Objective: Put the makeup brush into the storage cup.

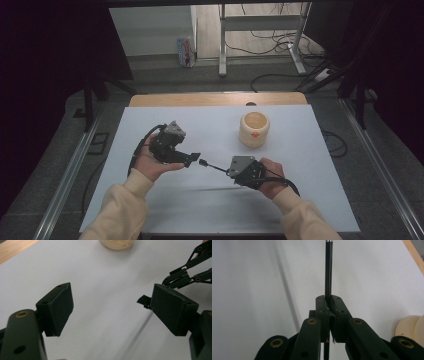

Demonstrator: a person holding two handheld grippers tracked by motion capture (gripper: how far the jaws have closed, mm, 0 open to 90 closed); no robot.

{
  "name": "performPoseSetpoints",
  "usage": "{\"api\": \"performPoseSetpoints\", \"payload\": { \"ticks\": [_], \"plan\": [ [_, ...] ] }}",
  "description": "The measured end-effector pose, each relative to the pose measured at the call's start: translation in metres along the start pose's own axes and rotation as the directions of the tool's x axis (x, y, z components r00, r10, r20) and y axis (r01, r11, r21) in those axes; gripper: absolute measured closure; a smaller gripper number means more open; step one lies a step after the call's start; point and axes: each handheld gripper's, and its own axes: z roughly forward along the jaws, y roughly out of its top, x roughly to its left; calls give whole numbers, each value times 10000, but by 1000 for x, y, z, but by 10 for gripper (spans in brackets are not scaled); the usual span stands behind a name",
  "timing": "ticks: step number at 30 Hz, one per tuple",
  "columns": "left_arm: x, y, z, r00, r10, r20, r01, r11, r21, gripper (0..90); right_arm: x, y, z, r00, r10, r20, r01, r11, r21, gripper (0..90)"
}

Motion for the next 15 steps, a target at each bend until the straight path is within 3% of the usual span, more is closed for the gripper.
{"api": "performPoseSetpoints", "payload": {
  "ticks": [4, 15],
  "plan": [
    [-1, -9, -3, 9999, -139, 24, 139, 9997, -194, 177, -2, 0, -3, 9998, 189, -44, -190, 9996, -218, 854],
    [-3, -35, -3, 9979, -598, -230, 594, 9981, -180, 180, -3, -2, -7, 9969, 765, -176, -774, 9955, -550, 854]
  ]
}}
